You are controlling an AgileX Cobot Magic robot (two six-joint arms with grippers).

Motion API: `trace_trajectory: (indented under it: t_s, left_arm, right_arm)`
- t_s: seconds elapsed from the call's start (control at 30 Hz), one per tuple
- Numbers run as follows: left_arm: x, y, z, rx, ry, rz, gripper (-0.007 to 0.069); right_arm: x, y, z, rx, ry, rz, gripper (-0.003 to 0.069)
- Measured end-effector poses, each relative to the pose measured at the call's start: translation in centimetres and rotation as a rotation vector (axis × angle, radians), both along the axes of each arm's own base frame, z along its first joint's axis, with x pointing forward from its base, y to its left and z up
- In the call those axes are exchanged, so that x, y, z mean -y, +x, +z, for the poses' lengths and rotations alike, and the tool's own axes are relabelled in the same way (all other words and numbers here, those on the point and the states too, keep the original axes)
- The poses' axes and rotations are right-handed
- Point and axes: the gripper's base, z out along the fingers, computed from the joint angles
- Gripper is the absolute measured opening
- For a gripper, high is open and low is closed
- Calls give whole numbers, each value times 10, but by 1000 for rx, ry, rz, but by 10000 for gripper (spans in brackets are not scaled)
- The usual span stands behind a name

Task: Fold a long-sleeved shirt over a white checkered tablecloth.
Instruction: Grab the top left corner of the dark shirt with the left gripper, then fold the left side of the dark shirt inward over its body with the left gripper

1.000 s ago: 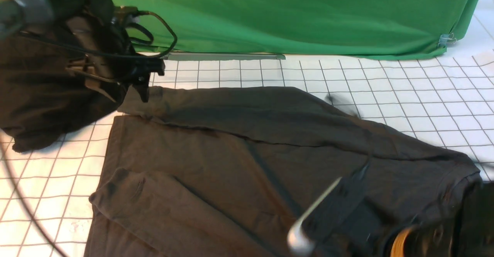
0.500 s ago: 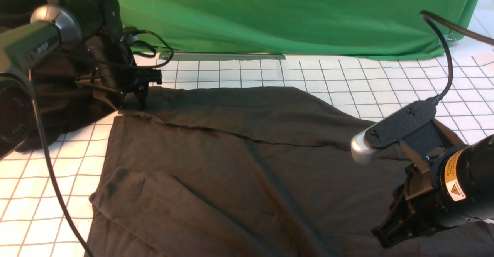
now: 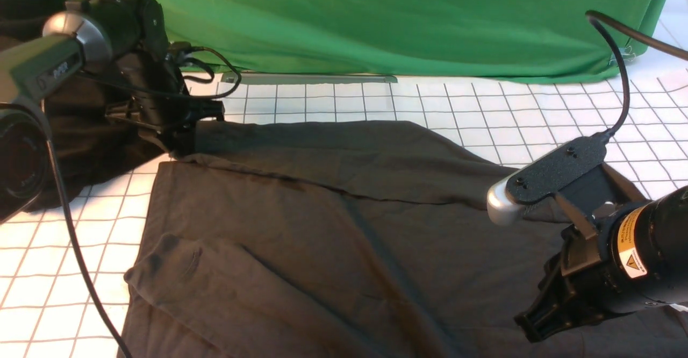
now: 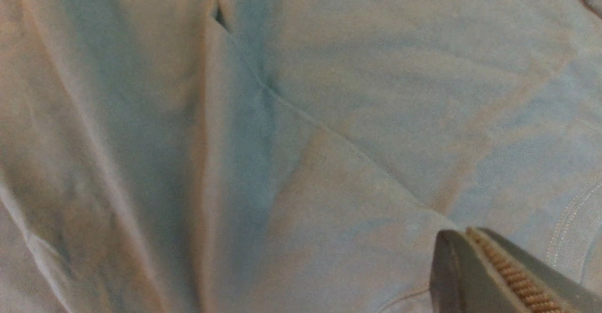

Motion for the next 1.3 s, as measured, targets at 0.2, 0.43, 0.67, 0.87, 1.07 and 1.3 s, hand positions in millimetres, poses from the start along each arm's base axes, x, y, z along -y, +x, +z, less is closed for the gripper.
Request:
trace_trajectory:
  t_s: [0.2,0.43,0.67,0.87,1.07,1.3]
  left_arm:
    - [3,-7,57,49,-28,-29,24]
    - [15,-37,122,145,-139,-66,24]
    - [12,-110,136,53,-148,-50,24]
    - [10,-179,132,-36,-187,-7,24]
    - [6,-246,132,-56,-213,47,24]
    - [5,-287,124,-63,-243,85,24]
  right_arm:
    - [-1,1,0,8,5,4,-7]
    - [10,12,2,61,-13,-16,-3]
    - [52,38,3,77,-38,-175,-2]
    - [64,47,5,114,-30,-202,-2]
    - [57,54,-7,63,-20,-162,-2]
    - [52,59,-20,10,-19,-159,6]
